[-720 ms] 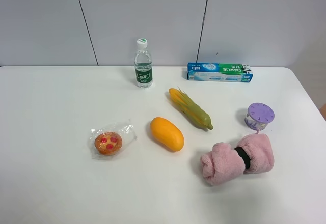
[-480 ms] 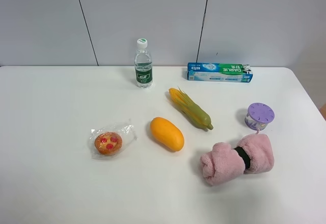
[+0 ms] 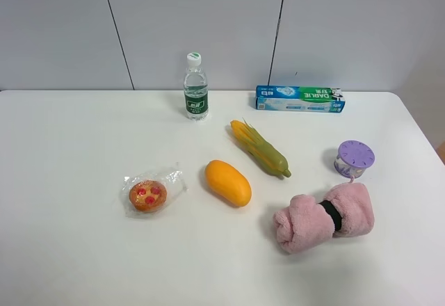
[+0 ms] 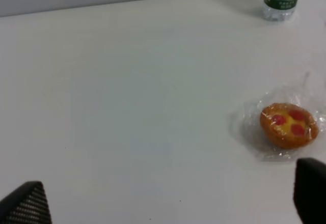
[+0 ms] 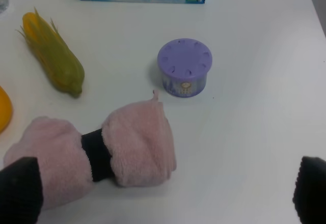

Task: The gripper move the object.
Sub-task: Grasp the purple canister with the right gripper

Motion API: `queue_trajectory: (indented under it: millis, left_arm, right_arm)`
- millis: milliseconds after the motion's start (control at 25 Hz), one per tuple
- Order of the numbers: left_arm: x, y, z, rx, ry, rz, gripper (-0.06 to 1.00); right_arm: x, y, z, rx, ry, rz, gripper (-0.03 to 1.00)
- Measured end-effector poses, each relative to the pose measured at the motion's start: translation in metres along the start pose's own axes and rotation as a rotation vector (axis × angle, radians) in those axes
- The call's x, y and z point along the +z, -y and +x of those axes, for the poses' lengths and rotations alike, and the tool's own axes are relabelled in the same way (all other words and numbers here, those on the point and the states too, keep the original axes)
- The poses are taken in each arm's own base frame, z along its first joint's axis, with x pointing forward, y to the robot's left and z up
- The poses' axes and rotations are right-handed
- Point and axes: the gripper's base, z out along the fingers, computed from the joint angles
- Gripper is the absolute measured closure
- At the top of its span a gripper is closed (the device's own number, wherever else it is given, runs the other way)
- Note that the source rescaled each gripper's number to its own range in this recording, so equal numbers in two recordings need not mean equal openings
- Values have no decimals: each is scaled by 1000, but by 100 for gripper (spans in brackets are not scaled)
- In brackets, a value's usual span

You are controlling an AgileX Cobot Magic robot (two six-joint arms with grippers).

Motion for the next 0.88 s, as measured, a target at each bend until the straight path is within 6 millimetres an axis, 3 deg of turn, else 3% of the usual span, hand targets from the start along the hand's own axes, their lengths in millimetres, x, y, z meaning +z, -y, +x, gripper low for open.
queue_trajectory:
  millis: [400,520,640,880]
  left_arm:
    - [0,0,0,0,0,0,-6]
    - [0,0,0,0,0,0,-6]
    - [0,0,0,0,0,0,-6]
    - [0,0,0,0,0,0,-6]
  right_arm:
    - [0,1,0,30,-3,7,-3]
    - [10,1,-5,32,-70,9,-3]
    - [17,2,-24,27,-139,21,-3]
    - [30,4,-85,14,-210,41,-3]
